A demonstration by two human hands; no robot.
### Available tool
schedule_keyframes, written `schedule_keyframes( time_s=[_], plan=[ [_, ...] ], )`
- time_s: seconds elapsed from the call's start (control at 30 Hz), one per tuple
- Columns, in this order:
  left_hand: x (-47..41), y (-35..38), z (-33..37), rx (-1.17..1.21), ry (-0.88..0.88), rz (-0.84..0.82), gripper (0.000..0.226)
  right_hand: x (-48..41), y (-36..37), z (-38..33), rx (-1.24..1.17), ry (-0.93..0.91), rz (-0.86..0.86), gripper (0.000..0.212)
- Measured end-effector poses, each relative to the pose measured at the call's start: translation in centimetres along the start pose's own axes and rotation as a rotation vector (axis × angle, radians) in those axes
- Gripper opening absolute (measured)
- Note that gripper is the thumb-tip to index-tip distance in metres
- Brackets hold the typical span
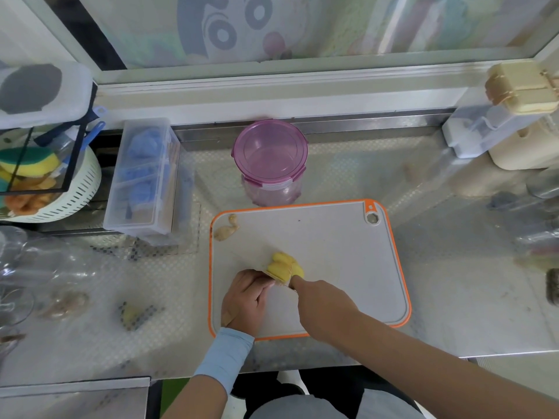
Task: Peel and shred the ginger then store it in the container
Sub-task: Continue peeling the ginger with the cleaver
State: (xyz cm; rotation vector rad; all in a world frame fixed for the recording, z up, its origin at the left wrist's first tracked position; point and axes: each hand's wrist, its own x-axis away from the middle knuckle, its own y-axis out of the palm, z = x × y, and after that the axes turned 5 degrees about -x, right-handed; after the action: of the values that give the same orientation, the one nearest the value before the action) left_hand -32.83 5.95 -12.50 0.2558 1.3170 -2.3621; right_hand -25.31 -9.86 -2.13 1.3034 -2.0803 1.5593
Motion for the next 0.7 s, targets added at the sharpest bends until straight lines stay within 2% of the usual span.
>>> schedule_keyframes(
  time_s=[0.4, 0.57, 0.7],
  plan=[
    [-0.1, -0.2, 0.1, 0.026, -0.039, -0.036, 0.017, -2.0, 1.0, 0.1, -0.043, 0.029, -0.019, 0.049],
    [-0.5, -0.7, 0.6, 0.006, -0.048, -0.042, 0.020, -2.0, 0.9, -0.1, -0.049, 0.020, 0.005, 0.022],
    [-0.5, -0.6, 0.4, -0.001, -0.037, -0.052, 0.020, -2.6, 1.5, 0.7, -0.050, 0.031, -0.011, 0.035]
  ],
)
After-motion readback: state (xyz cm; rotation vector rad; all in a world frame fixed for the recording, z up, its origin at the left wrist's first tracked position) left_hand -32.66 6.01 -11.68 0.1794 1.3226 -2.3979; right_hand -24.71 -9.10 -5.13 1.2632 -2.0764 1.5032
